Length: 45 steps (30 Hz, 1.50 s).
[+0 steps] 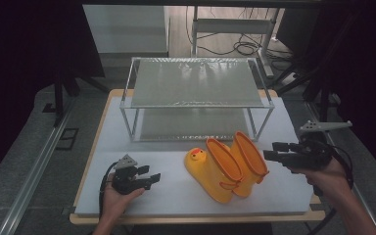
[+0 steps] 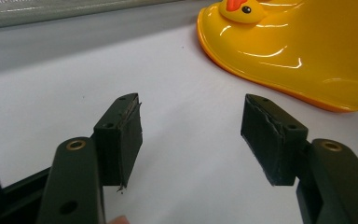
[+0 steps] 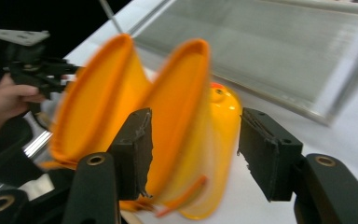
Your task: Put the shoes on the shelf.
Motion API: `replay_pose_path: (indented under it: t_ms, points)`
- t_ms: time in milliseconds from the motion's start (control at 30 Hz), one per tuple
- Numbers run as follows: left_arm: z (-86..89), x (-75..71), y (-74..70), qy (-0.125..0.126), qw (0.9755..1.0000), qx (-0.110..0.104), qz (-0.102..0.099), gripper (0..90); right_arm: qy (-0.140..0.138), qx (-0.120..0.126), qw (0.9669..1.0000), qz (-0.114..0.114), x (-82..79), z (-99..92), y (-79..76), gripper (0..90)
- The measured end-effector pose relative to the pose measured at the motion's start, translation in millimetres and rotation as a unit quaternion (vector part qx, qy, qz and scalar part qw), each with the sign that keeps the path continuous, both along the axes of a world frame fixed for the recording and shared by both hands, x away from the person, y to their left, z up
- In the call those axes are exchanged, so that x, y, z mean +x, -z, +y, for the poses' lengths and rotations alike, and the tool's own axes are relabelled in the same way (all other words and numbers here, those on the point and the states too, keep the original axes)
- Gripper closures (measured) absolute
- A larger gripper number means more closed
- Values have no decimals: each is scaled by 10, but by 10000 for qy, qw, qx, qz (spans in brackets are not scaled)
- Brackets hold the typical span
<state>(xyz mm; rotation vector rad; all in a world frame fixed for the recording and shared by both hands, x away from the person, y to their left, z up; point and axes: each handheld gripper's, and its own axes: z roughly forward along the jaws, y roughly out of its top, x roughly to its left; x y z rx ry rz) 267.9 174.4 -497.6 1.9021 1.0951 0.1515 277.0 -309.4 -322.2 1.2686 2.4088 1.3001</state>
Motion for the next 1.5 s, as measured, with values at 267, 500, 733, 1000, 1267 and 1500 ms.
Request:
replay_pose_path:
  t_ms: [267,500,733,1000,1267,1500]
  points:
    - [-7,-6,-1,21,10000,-28,-12,382,-352,-197,9987,320,89,315,-154,422]
    - [9,-8,-10,-3,10000,-36,-17,382,-489,-349,9964,597,159,506,-133,418]
    - [7,-2,-7,-11,10000,-19,-13,382,-529,-626,9920,955,217,653,-75,384]
    - [8,-1,-4,9,10000,11,-25,382,-502,-1313,9807,1360,331,962,-43,343]
    - [17,0,4,14,10000,11,-20,381,-407,-1891,9676,1622,445,1160,112,427]
    - [17,1,8,9,10000,12,-20,382,-259,-1896,9629,1904,540,1151,189,741]
